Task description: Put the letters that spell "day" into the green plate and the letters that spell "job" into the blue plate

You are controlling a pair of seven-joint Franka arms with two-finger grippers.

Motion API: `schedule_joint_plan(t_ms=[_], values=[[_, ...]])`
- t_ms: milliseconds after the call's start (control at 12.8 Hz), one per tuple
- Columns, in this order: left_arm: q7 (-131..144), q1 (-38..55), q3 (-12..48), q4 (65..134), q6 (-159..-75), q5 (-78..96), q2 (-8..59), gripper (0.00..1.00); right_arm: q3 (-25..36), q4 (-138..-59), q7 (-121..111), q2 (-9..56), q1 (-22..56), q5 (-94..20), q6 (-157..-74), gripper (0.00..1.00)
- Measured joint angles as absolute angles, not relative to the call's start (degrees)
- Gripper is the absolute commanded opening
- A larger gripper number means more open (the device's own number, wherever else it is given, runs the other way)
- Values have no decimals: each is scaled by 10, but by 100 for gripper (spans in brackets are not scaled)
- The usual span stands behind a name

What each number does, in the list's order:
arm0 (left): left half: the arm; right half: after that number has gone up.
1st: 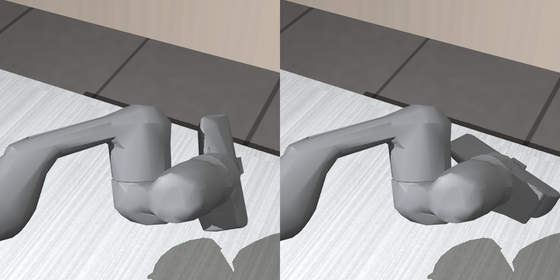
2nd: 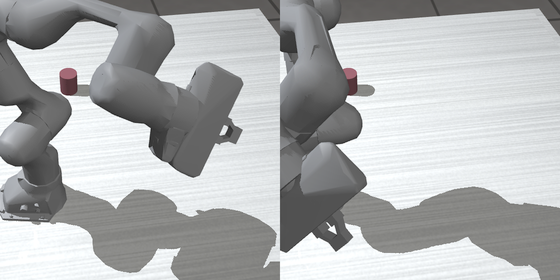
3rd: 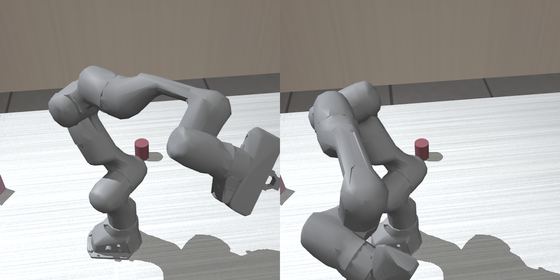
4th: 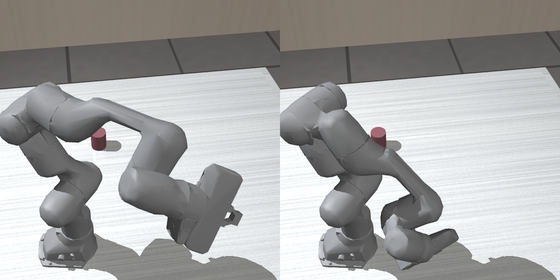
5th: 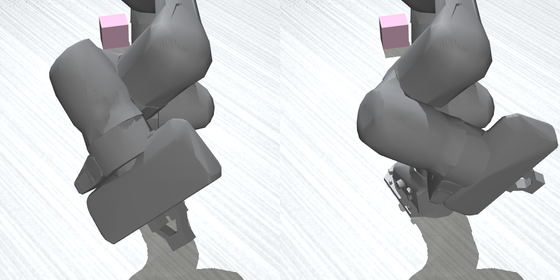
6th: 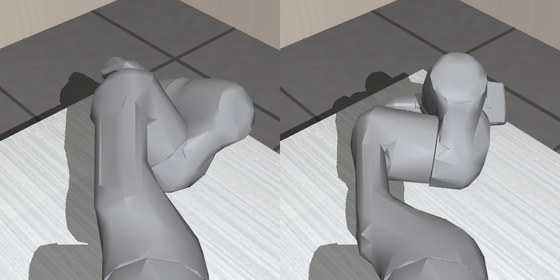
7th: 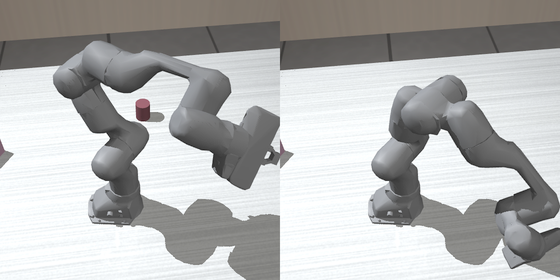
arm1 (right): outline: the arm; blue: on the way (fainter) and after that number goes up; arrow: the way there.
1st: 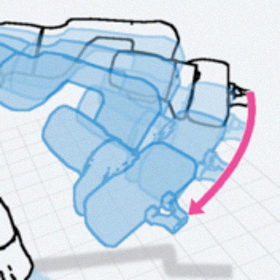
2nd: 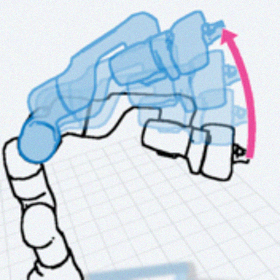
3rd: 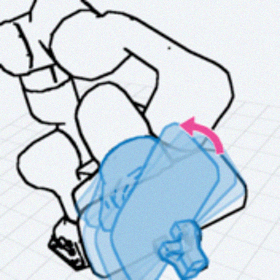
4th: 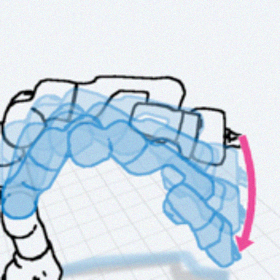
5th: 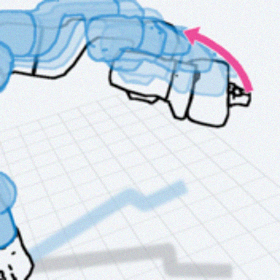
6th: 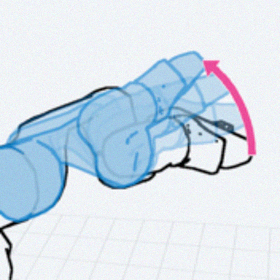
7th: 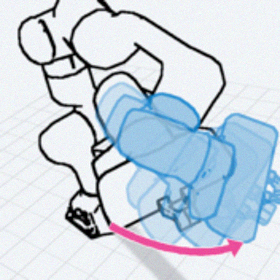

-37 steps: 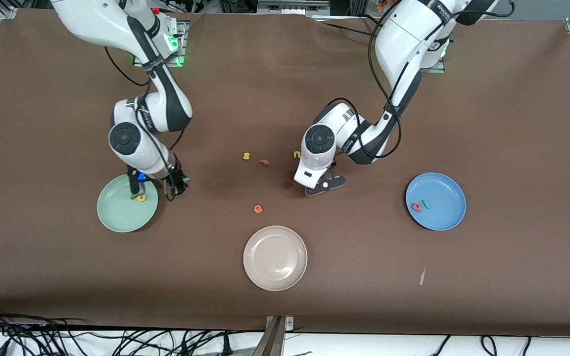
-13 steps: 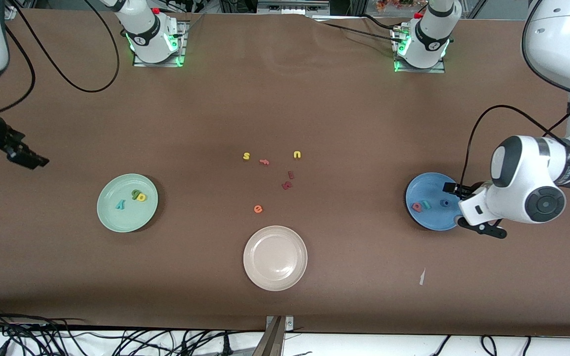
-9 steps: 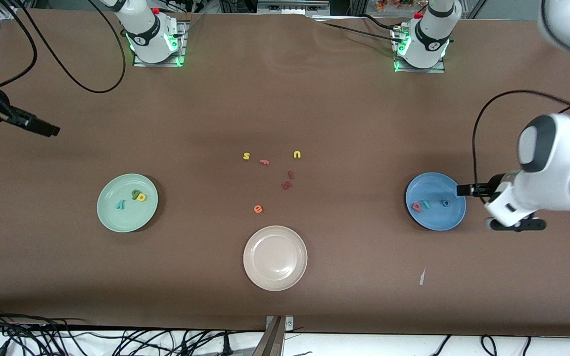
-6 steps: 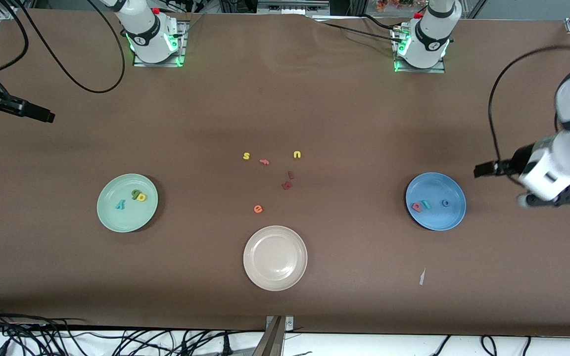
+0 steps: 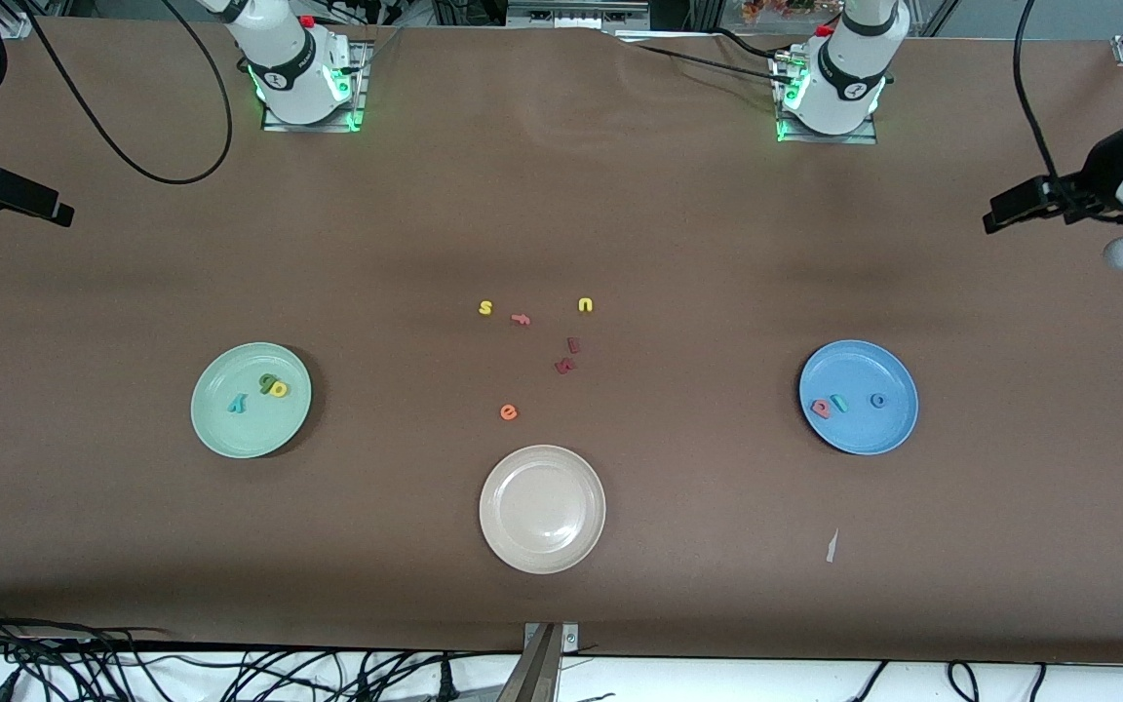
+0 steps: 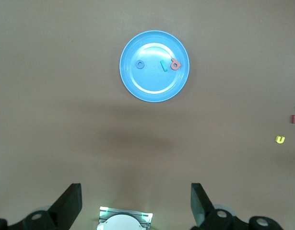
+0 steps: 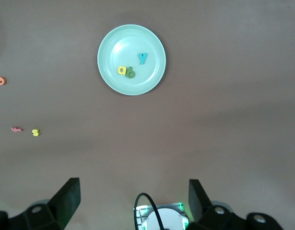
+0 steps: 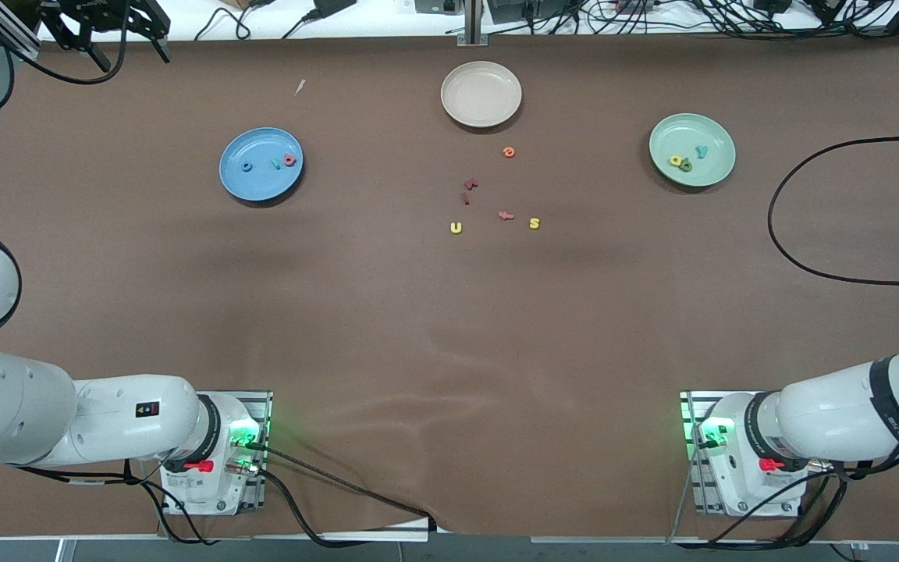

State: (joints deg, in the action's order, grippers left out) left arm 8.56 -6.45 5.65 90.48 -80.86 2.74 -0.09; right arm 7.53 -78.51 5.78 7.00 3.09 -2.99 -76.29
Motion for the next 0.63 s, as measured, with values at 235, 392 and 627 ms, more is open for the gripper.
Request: schedule_joint_plan(t_ms=[235,392,627], values=[[76,-65,56,905,-808,27,2,100,68,-774,57,70,31,-30,-769,100],[48,-66,55,905,-808,27,7,100,68,-771,57,69,31,-30,-764,100],[37,-67,54,905,-808,27,9,100,63,-771,57,69,32,-32,-765,100]])
